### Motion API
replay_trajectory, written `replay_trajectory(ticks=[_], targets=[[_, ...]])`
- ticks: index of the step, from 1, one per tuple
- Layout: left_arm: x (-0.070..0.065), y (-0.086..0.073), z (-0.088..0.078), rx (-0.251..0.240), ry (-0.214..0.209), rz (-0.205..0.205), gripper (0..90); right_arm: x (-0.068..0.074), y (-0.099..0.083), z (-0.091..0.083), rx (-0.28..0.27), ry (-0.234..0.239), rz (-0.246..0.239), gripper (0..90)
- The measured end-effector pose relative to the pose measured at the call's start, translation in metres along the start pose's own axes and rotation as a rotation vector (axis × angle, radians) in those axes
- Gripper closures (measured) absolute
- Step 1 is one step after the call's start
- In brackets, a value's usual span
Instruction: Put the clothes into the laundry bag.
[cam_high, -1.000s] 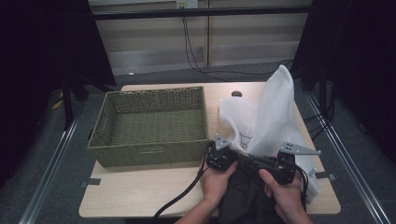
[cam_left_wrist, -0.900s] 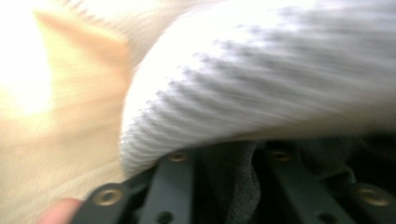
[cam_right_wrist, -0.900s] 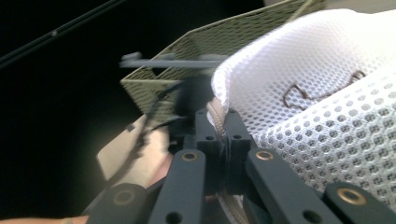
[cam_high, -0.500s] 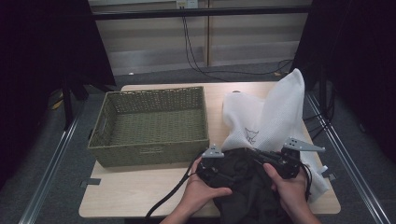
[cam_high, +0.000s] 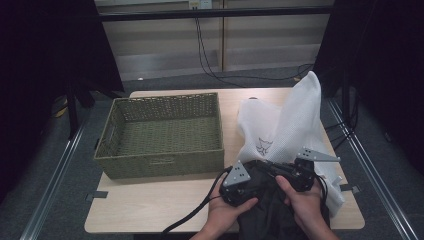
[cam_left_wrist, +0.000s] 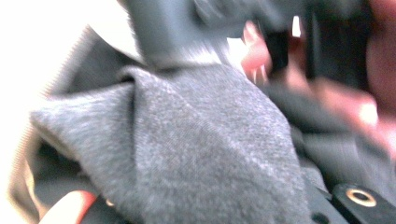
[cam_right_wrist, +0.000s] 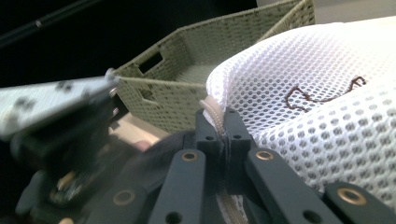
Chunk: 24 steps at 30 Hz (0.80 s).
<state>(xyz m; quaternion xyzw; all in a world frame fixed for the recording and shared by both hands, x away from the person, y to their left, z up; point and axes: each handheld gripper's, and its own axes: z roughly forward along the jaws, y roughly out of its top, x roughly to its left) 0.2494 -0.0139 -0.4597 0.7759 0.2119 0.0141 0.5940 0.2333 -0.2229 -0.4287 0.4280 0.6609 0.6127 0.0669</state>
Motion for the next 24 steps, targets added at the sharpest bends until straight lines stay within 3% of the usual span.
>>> replay_trajectory(ticks=[4,5,6,7,8,9,10,11,12,13,14,16,18,20,22,24], targets=[[0.015,0.002,0.008,-0.147,0.039,-0.149,84.6,0.006,0.002,-0.009,-0.032,0.030,0.052,88.6],[0.017,0.001,0.011,-0.156,0.088,-0.177,84.6,0.007,0.002,-0.011,-0.034,0.037,0.068,88.6],[0.018,-0.001,0.016,-0.130,0.197,-0.179,84.6,0.007,0.001,-0.014,-0.037,0.045,0.092,88.6],[0.021,-0.003,0.020,-0.096,0.258,-0.171,84.6,0.005,-0.002,-0.015,-0.045,0.064,0.143,88.7],[0.027,-0.009,0.030,-0.031,0.359,-0.168,84.6,0.004,-0.004,-0.016,-0.042,0.066,0.155,88.7],[0.034,-0.015,0.035,0.016,0.403,-0.167,84.5,0.002,-0.006,-0.016,-0.026,0.048,0.157,88.7],[0.043,-0.020,0.037,0.056,0.402,-0.205,83.8,0.000,-0.008,-0.016,-0.018,0.027,0.142,88.6],[0.046,-0.018,0.036,0.052,0.367,-0.224,83.8,-0.003,-0.009,-0.015,-0.010,0.002,0.122,88.6],[0.047,-0.016,0.035,0.067,0.327,-0.196,79.0,-0.007,-0.009,-0.015,-0.015,-0.017,0.090,88.6],[0.047,-0.013,0.033,0.089,0.283,-0.165,79.0,-0.007,-0.009,-0.015,-0.015,-0.017,0.090,88.6],[0.048,-0.012,0.029,0.105,0.241,-0.158,72.2,-0.008,-0.008,-0.015,-0.012,-0.024,0.067,88.6],[0.048,-0.008,0.016,0.116,0.138,-0.179,46.0,-0.010,-0.006,-0.016,-0.013,-0.038,0.049,88.5],[0.044,-0.005,-0.001,0.111,0.071,-0.181,21.6,-0.013,-0.006,-0.016,-0.014,-0.052,0.038,88.5],[0.041,-0.003,-0.018,0.108,0.004,-0.161,17.9,-0.014,-0.005,-0.016,-0.016,-0.058,0.041,88.5],[0.040,-0.006,-0.027,0.152,-0.027,-0.139,14.2,-0.015,-0.005,-0.015,-0.018,-0.062,0.047,88.5],[0.043,-0.014,-0.025,0.223,-0.063,-0.176,12.8,-0.015,-0.005,-0.014,-0.017,-0.061,0.045,88.5]])
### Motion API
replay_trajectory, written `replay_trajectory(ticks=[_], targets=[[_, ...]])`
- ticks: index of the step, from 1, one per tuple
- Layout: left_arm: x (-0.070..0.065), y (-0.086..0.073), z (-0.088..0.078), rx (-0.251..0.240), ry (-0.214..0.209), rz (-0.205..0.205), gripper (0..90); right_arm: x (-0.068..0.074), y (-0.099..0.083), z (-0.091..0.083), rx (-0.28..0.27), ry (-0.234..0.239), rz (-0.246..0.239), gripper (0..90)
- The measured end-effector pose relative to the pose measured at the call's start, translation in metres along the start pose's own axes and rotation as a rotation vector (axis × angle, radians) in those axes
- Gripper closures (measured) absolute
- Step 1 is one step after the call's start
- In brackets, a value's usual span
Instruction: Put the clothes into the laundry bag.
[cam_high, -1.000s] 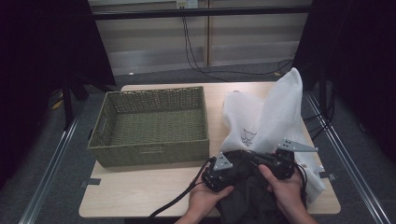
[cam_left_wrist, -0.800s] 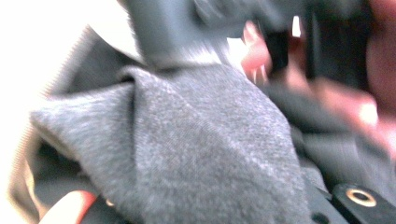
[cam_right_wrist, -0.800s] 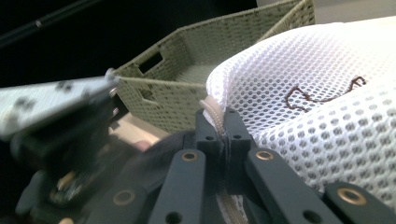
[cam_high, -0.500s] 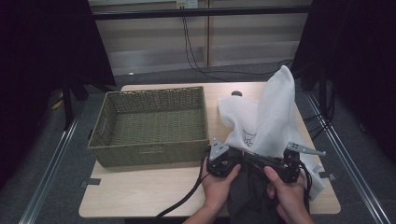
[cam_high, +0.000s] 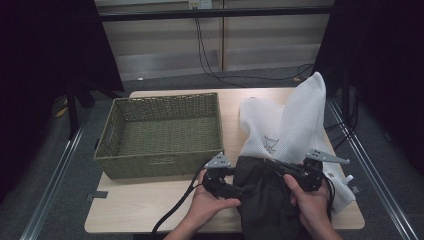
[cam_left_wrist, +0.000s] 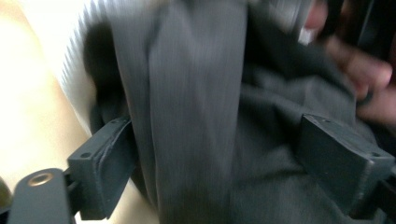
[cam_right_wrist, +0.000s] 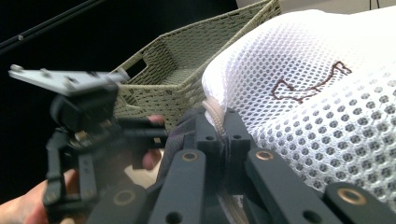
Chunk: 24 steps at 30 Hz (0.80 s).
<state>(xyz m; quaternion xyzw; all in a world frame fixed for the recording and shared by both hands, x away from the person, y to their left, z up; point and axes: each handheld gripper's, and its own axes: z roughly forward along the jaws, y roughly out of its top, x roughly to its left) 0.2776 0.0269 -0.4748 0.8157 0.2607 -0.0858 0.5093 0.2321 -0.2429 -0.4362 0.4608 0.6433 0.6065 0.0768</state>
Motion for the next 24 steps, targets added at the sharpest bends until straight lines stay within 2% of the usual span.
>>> replay_trajectory(ticks=[1,3,4,5,6,7,8,9,10,11,12,13,15,16,18,19,20,22,23,24], targets=[[0.000,-0.005,0.005,0.031,-0.018,-0.018,12.4,0.001,0.000,0.001,-0.001,0.000,0.004,88.5],[-0.010,-0.013,0.017,0.066,-0.025,0.011,11.9,0.002,-0.001,0.003,0.003,0.001,-0.013,88.5],[-0.015,-0.015,0.022,0.081,0.003,0.050,10.9,0.003,-0.002,0.004,0.005,0.000,-0.022,88.5],[-0.020,-0.015,0.027,0.087,0.051,0.075,12.8,0.003,-0.003,0.005,0.004,0.003,-0.016,88.5],[-0.022,-0.014,0.030,0.102,0.106,0.101,21.2,0.003,-0.004,0.007,0.006,0.000,-0.017,88.5],[-0.024,-0.011,0.032,0.103,0.153,0.120,34.8,0.003,-0.004,0.008,0.010,-0.001,-0.024,88.5],[-0.024,-0.008,0.033,0.081,0.171,0.139,51.4,0.004,-0.005,0.009,0.007,0.000,-0.020,88.5],[-0.022,-0.004,0.036,0.070,0.165,0.142,68.2,0.005,-0.005,0.011,0.007,0.005,-0.018,88.6],[-0.022,-0.001,0.038,0.045,0.158,0.148,74.5,0.006,-0.004,0.012,0.008,0.006,-0.031,88.5],[-0.026,0.001,0.039,0.004,0.146,0.176,77.5,0.008,-0.004,0.014,0.006,0.007,-0.039,88.6],[-0.034,0.004,0.040,-0.033,0.134,0.229,78.5,0.011,-0.003,0.015,0.008,0.007,-0.051,88.6],[-0.046,0.008,0.039,-0.076,0.123,0.298,78.9,0.012,-0.002,0.015,0.012,0.004,-0.065,88.6],[-0.058,0.015,0.037,-0.139,0.110,0.346,79.0,0.013,-0.001,0.014,0.007,0.019,-0.066,88.7],[-0.060,0.021,0.034,-0.165,0.095,0.338,79.1,0.013,0.000,0.013,0.003,0.032,-0.063,88.7],[-0.057,0.030,0.030,-0.234,0.049,0.284,79.2,0.018,0.004,0.007,-0.027,0.043,-0.076,88.8],[-0.055,0.032,0.029,-0.262,0.034,0.276,79.2,0.021,0.009,0.001,-0.045,0.047,-0.084,88.8],[-0.054,0.034,0.028,-0.298,0.027,0.262,79.2,0.023,0.011,-0.003,-0.056,0.059,-0.073,88.8],[-0.051,0.038,0.028,-0.329,0.044,0.240,79.1,0.027,0.015,-0.012,-0.079,0.072,-0.059,88.8],[-0.047,0.039,0.031,-0.353,0.057,0.187,79.0,0.028,0.015,-0.016,-0.083,0.072,-0.051,88.8],[-0.040,0.039,0.034,-0.350,0.079,0.129,79.0,0.029,0.014,-0.018,-0.077,0.064,-0.046,88.8]])
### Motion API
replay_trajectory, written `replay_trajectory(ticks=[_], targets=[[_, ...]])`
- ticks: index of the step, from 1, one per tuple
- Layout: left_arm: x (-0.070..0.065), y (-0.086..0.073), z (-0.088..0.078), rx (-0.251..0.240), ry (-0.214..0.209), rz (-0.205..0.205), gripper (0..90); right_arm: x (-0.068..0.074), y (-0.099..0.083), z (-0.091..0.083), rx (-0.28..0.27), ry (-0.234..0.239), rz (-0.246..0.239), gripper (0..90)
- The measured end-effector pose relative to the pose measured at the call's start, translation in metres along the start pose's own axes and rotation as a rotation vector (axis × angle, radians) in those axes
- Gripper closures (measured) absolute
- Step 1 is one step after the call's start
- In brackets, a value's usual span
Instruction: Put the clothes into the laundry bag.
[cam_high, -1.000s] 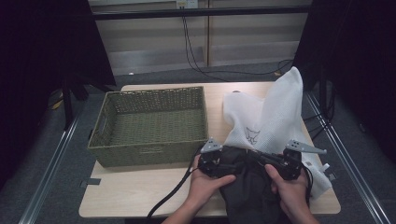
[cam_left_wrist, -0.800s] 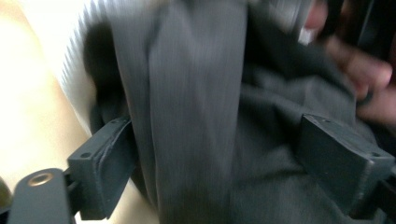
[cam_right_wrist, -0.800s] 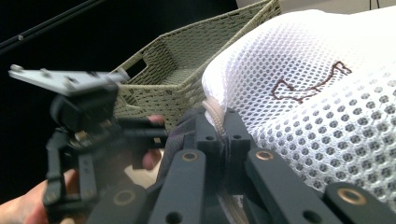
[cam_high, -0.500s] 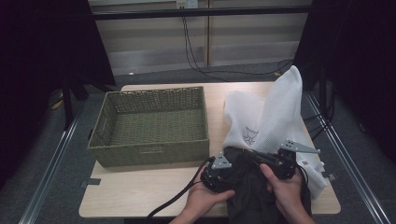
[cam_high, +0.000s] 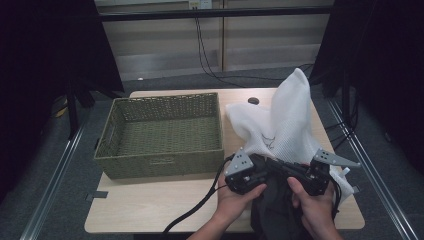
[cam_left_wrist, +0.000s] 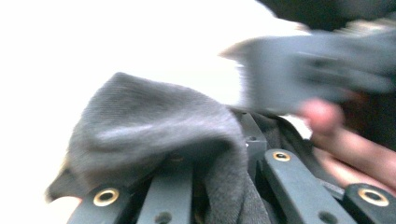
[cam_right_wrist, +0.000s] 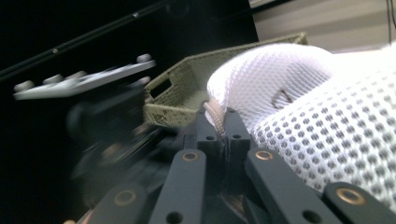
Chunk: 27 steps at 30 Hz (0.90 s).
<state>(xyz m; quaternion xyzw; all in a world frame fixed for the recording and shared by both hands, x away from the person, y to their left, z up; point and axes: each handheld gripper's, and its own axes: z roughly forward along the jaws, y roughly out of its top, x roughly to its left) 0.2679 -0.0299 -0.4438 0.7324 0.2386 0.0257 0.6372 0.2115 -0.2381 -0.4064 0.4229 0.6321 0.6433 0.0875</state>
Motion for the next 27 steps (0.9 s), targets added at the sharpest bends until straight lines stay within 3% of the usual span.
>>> replay_trajectory(ticks=[1,2,3,5,6,9,13,14,17,19,20,23,25,27], targets=[[0.007,-0.004,0.005,0.028,0.047,-0.049,78.9,0.000,-0.002,0.000,0.011,-0.012,0.005,88.8],[0.015,-0.009,0.010,0.077,0.114,-0.062,78.9,0.000,-0.005,0.001,0.025,-0.015,0.020,88.8],[0.021,-0.016,0.016,0.123,0.198,-0.039,78.8,-0.002,-0.009,0.003,0.041,-0.025,0.033,88.8],[0.034,-0.031,0.022,0.174,0.267,-0.070,78.4,-0.008,-0.017,0.009,0.068,-0.038,0.057,88.8],[0.040,-0.035,0.022,0.197,0.273,-0.080,78.0,-0.011,-0.019,0.010,0.073,-0.038,0.069,88.8],[0.044,-0.035,0.014,0.193,0.205,-0.102,70.5,-0.018,-0.020,0.011,0.079,-0.064,0.054,88.7],[0.033,-0.022,-0.009,0.217,0.102,-0.039,38.6,-0.026,-0.020,0.012,0.073,-0.073,0.061,88.6],[0.031,-0.019,-0.017,0.209,0.069,-0.037,34.9,-0.028,-0.020,0.012,0.072,-0.074,0.064,88.6],[0.030,-0.015,-0.041,0.172,-0.005,-0.073,26.1,-0.030,-0.020,0.012,0.068,-0.081,0.063,88.6],[0.027,-0.018,-0.051,0.159,-0.021,-0.089,22.0,-0.030,-0.020,0.013,0.066,-0.084,0.064,88.6],[0.025,-0.022,-0.052,0.170,-0.037,-0.100,21.3,-0.030,-0.020,0.013,0.067,-0.084,0.064,88.6],[0.016,-0.035,-0.033,0.267,-0.076,-0.098,15.8,-0.029,-0.022,0.017,0.072,-0.083,0.059,88.6],[0.008,-0.044,-0.019,0.330,-0.040,-0.056,15.7,-0.027,-0.023,0.019,0.081,-0.081,0.051,88.6],[0.003,-0.048,-0.008,0.352,0.001,-0.029,23.5,-0.026,-0.024,0.021,0.083,-0.082,0.047,88.6]])
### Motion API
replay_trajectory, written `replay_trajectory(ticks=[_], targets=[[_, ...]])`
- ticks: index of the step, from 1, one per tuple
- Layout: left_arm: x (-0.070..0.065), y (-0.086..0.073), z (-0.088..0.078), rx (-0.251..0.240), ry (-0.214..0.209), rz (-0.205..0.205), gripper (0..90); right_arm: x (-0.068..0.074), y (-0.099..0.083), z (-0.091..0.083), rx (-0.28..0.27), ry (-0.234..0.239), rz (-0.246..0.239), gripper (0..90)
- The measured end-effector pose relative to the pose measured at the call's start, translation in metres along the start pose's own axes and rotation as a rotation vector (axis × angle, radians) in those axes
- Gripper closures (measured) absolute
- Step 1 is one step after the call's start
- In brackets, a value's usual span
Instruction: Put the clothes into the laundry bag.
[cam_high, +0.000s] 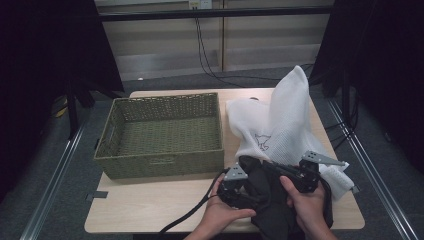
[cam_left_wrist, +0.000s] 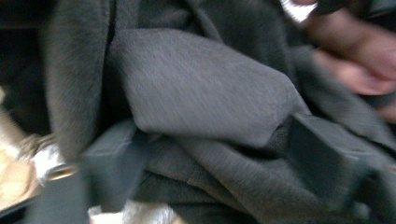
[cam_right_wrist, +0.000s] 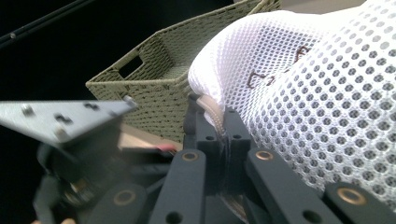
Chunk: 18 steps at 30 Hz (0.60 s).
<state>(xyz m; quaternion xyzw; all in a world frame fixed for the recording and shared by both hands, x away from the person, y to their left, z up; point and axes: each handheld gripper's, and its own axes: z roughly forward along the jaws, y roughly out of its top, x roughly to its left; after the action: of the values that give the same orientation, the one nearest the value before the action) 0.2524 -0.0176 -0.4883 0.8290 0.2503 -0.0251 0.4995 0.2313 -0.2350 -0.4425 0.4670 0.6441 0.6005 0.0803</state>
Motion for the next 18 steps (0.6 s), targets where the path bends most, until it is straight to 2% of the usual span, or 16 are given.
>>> replay_trajectory(ticks=[1,2,4,5,6,9,10,12,13,14,16,17,18], targets=[[-0.001,0.001,0.004,0.009,0.039,0.012,32.2,0.001,0.000,0.001,0.002,0.004,-0.001,88.6],[0.000,0.002,0.006,0.010,0.063,0.012,44.8,0.002,-0.001,0.001,0.003,0.009,-0.004,88.6],[0.006,0.005,0.011,0.000,0.063,-0.038,60.9,0.003,-0.001,0.003,0.005,0.018,-0.011,88.6],[0.007,0.006,0.013,-0.020,0.055,-0.049,69.1,0.004,-0.001,0.004,0.005,0.020,-0.012,88.6],[0.007,0.008,0.013,-0.034,0.065,-0.045,80.2,0.004,-0.001,0.005,0.005,0.022,-0.010,88.6],[0.000,0.015,0.011,-0.142,0.088,-0.012,84.4,0.006,0.001,0.003,-0.002,0.020,-0.005,88.7],[-0.001,0.019,0.007,-0.180,0.087,-0.014,84.6,0.006,0.003,0.001,-0.006,0.021,-0.005,88.7],[-0.003,0.031,-0.002,-0.278,0.054,-0.012,84.9,0.009,0.005,-0.005,-0.017,0.020,-0.017,88.7],[-0.006,0.040,-0.007,-0.303,0.081,0.008,84.9,0.011,0.006,-0.008,-0.027,0.023,-0.016,88.7],[-0.008,0.044,-0.009,-0.311,0.087,0.018,85.0,0.013,0.008,-0.011,-0.048,0.038,-0.013,88.7],[-0.012,0.051,-0.009,-0.339,0.125,0.041,85.0,0.018,0.014,-0.018,-0.078,0.045,-0.024,88.8],[-0.012,0.054,-0.008,-0.333,0.185,0.024,85.0,0.021,0.017,-0.021,-0.076,0.046,-0.024,88.7],[-0.011,0.054,-0.006,-0.314,0.208,0.014,85.0,0.025,0.019,-0.024,-0.079,0.055,-0.028,88.7]])
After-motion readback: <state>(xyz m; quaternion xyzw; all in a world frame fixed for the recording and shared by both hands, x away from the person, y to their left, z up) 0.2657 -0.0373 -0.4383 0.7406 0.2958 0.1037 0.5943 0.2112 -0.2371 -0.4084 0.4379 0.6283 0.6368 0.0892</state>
